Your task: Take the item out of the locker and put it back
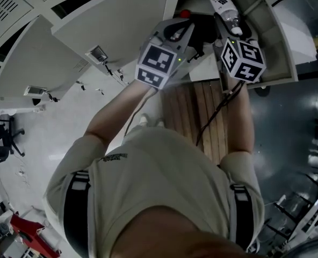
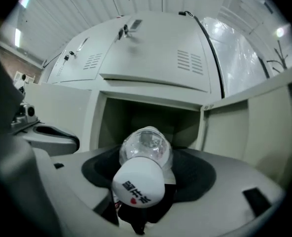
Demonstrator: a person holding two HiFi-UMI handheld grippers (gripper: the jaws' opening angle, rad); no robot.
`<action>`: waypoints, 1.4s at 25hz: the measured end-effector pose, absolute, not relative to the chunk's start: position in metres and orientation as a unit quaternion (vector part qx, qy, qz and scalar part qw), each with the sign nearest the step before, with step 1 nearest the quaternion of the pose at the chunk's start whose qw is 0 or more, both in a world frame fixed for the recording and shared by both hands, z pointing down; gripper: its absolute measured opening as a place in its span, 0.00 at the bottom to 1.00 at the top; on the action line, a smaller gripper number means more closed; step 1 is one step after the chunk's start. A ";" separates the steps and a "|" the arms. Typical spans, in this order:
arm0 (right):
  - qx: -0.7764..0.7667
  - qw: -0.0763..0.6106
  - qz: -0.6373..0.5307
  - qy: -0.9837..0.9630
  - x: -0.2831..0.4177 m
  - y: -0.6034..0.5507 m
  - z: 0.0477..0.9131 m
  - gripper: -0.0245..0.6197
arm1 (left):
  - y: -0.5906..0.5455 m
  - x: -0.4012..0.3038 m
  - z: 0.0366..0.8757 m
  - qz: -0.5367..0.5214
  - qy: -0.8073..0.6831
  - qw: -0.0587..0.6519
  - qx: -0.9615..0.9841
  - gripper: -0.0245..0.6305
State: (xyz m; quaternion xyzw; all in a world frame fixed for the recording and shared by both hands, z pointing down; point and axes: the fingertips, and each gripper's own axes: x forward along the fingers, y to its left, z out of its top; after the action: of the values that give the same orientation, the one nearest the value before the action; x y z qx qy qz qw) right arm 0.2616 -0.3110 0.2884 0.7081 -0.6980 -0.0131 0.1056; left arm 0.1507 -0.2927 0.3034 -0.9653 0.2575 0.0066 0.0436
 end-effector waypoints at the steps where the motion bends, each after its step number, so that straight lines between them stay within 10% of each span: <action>1: 0.708 0.106 -0.018 -0.698 0.260 -0.301 0.285 0.52 | -0.290 0.148 0.299 0.009 0.258 0.047 -0.965 0.06; 35: 0.643 0.012 -0.009 -0.766 0.165 -0.133 0.291 0.52 | -0.187 0.068 0.308 0.017 0.255 0.055 -0.965 0.06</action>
State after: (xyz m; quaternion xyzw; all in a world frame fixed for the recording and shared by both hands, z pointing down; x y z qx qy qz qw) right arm 0.1654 -0.1327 0.2906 0.6426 -0.7661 -0.0093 0.0119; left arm 0.0681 -0.1871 0.3080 -0.9653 0.2547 0.0174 0.0554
